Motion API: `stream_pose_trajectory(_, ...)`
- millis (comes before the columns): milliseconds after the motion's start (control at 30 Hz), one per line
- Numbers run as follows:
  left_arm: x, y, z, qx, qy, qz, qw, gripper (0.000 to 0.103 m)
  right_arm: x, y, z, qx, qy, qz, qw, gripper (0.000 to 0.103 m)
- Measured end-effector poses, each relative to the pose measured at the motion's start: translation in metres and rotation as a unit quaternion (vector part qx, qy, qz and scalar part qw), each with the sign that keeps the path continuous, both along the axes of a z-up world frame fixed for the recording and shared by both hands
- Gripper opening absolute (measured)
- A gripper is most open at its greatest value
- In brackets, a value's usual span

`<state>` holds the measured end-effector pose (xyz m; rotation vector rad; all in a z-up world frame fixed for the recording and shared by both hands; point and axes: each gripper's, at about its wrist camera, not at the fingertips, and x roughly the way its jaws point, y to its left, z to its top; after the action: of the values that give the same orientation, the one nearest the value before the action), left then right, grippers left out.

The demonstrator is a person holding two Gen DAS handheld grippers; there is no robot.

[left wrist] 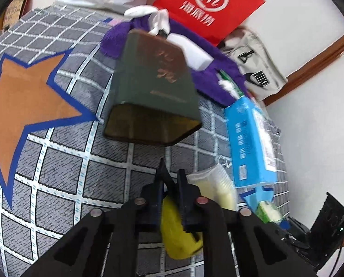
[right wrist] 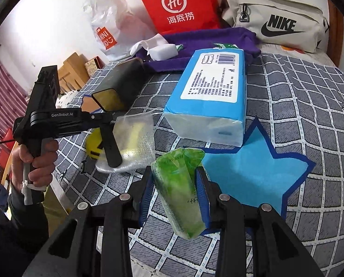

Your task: Organize soft objects

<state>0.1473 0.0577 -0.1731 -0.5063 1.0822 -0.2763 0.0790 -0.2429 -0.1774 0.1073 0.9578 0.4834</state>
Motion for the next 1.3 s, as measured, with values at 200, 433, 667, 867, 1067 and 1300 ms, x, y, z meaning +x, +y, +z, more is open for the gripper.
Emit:
stream_pose_trajectory(200, -0.013, 0.005, 0.022, -0.003, -0.035, -0.001, 0.9994, 0.006, -0.002, 0.001, 0.004, -0.006, -0.008, -0.003, 1.0, 0.035)
stream_pose_trajectory(433, -0.022, 0.01, 0.044, -0.013, -0.058, 0.005, 0.9982, 0.004, -0.005, 0.003, 0.018, -0.005, -0.022, 0.002, 1.0, 0.035)
stream_pose_trajectory(667, -0.028, 0.01, 0.075, 0.0, -0.094, 0.004, 0.9956, 0.004, -0.003, 0.004, 0.04, -0.004, -0.045, 0.007, 0.999, 0.035)
stream_pose_trajectory(867, -0.026, 0.009, 0.095, 0.014, -0.112, 0.002, 0.9936, 0.004, 0.003, 0.003, 0.057, -0.006, -0.063, -0.001, 0.998, 0.035)
stream_pose_trajectory(1067, -0.02, 0.009, 0.11, 0.033, -0.122, 0.004, 0.9919, 0.004, 0.014, 0.003, 0.074, -0.009, -0.082, -0.001, 0.997, 0.035)
stream_pose_trajectory(1300, -0.009, 0.012, 0.126, 0.035, -0.136, 0.011, 0.99, 0.004, 0.034, 0.005, 0.089, -0.01, -0.098, 0.001, 0.995, 0.035)
